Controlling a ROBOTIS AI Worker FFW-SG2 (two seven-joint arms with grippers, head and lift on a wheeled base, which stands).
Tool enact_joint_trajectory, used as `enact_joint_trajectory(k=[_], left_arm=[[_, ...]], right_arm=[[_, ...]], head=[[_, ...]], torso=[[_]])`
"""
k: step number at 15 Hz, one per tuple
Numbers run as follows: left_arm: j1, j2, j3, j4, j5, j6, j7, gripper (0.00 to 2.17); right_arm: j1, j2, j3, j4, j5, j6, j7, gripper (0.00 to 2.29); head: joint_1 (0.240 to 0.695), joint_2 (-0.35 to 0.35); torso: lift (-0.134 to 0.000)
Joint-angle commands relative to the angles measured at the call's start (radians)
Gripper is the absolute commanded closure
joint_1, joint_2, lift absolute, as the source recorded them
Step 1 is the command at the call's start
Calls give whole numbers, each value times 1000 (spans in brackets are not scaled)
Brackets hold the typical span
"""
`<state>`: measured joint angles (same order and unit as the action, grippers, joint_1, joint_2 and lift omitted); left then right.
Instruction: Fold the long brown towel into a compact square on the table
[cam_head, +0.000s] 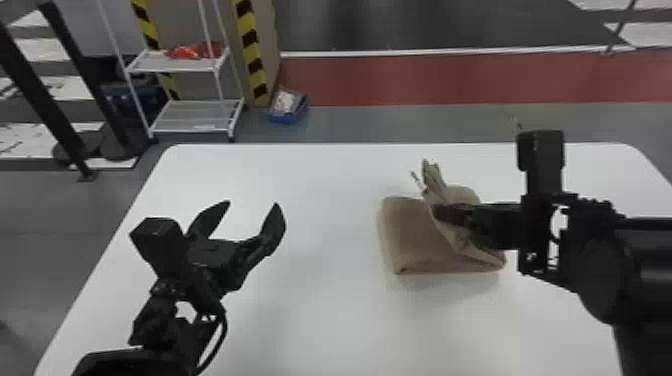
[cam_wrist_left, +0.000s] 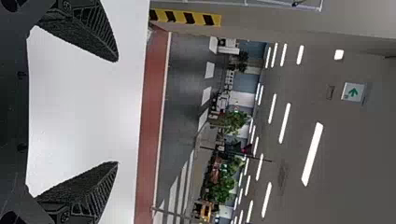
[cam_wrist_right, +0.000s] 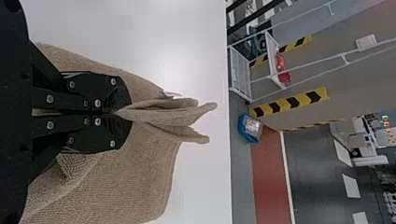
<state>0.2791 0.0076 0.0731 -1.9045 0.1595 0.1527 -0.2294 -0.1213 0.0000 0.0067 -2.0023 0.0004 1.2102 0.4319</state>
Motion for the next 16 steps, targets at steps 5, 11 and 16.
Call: enact_joint_trajectory(k=[5, 11, 16], left_arm=[[6, 0, 10, 2, 0, 0, -4, 93], [8, 0, 10, 2, 2, 0, -5, 93], [9, 0, 11, 4, 2, 0, -5, 93]], right_arm=[[-8, 1, 128, 131, 21, -119, -30, 1595], [20, 1, 139, 152, -65, -211, 13, -1], [57, 1, 22, 97, -148, -220, 31, 181]], head=[[695, 119], [695, 163], [695, 178]], torso=[[-123], [-123], [-123]])
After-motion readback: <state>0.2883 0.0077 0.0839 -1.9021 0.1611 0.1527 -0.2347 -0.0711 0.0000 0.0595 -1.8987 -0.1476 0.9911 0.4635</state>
